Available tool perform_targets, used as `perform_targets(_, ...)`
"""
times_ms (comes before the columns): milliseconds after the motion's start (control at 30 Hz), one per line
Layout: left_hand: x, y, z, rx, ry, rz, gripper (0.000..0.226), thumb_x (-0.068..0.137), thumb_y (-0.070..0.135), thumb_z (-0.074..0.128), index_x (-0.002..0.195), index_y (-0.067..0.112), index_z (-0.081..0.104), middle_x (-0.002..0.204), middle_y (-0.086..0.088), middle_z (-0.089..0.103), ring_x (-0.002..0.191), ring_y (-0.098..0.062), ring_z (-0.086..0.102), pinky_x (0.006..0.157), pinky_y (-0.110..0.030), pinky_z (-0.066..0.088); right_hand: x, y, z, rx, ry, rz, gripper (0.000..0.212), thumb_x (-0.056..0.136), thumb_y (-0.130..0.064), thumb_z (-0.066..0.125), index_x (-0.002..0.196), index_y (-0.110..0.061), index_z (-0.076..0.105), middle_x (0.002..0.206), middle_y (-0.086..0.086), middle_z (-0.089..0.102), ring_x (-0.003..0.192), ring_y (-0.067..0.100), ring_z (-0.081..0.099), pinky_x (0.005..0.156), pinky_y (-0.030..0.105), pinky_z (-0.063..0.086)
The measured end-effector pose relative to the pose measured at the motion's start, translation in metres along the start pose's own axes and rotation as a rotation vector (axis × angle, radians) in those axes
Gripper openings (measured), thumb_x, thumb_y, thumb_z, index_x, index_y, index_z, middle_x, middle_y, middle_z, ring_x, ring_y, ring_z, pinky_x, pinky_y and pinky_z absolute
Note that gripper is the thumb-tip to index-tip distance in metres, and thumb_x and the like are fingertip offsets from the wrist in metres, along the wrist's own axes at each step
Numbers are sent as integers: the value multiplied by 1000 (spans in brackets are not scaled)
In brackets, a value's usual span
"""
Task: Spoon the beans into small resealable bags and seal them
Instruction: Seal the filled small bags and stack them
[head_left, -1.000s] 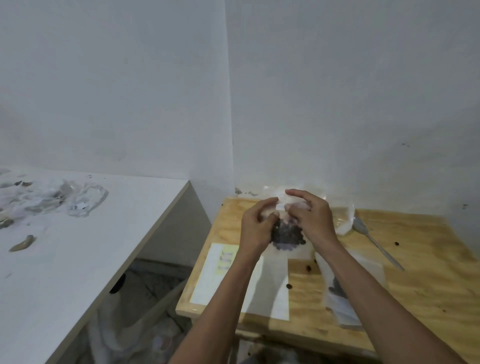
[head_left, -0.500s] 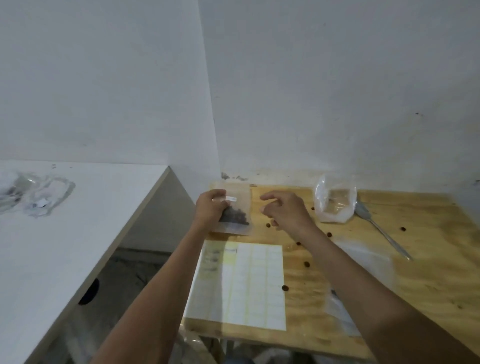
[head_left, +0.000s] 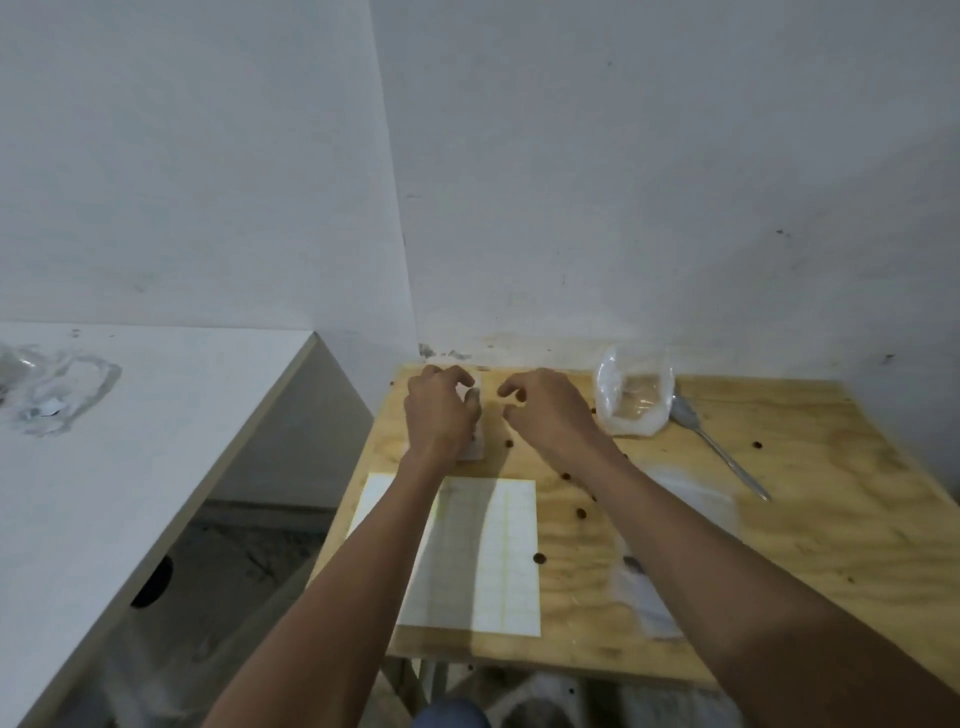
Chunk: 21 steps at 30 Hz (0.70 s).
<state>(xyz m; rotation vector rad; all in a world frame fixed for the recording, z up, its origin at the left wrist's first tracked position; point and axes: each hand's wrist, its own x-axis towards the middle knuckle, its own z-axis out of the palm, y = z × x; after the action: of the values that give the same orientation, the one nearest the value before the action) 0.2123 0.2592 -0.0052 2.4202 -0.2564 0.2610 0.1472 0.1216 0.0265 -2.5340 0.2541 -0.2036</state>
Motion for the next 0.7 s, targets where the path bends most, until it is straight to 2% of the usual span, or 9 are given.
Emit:
perform_targets(67,-15,32,4,-106,-114,74,15,93,24,68,101,15,76,102,-10,73,98,-27,67,82,-35,53,-11,17,-27,8,82,85,15,91,-28,70,104,-25,76,107,-1,72,91,19,68,74,31,55)
perform_targets(133,-35,65,10,-146,-268,133,13,93,26,70,98,16,76,95,-8,75,87,-23,69,75,-32,54,-29,35,-55,3,199,177,7,90,-26,69,88,-25,75,92,-1,73,83,21,67,67,29,52)
perform_targets(233,-70,104,20,-173,-427,156,15,92,33,73,91,18,72,93,-4,74,70,-19,67,70,-37,60,-60,65,-90,-66,282,323,14,87,-26,66,77,-17,67,80,2,68,80,28,68,63,32,52)
perform_targets(333,-102,129,24,-130,-451,146,29,86,43,78,91,15,70,97,1,68,68,-16,65,64,-32,57,-97,88,-115,-135,158,475,28,84,-39,73,90,-12,65,86,6,65,80,30,65,63,33,51)
perform_targets(433,-130,143,24,-55,-491,128,32,84,39,82,94,13,67,90,5,61,78,-17,66,73,-37,61,-129,104,-118,-71,9,561,42,83,-41,81,102,-9,60,90,6,65,79,25,65,74,40,61)
perform_targets(500,-143,146,28,-22,-495,103,27,84,31,82,93,13,65,102,0,65,82,-18,63,76,-34,57,-142,111,-109,-39,-39,586,43,81,-36,84,103,-7,60,90,7,65,78,24,66,74,40,62)
perform_targets(600,-151,148,35,-38,-430,45,26,82,25,84,95,11,66,105,-1,64,83,-15,55,68,-25,46,-148,114,-94,-67,27,588,38,81,-34,83,105,-9,66,88,5,66,74,22,64,55,30,49)
perform_targets(633,-153,148,35,-71,-406,23,26,81,23,84,94,11,66,99,1,62,80,-12,53,63,-23,43,-149,113,-91,-71,67,590,35,82,-34,82,103,-10,68,89,4,67,74,22,64,53,28,44)
perform_targets(700,-154,147,37,-161,-367,-34,24,79,18,86,87,13,64,89,3,60,74,-11,55,58,-21,40,-148,112,-88,-41,137,577,26,83,-32,81,98,-12,72,90,4,70,77,23,66,55,28,45)
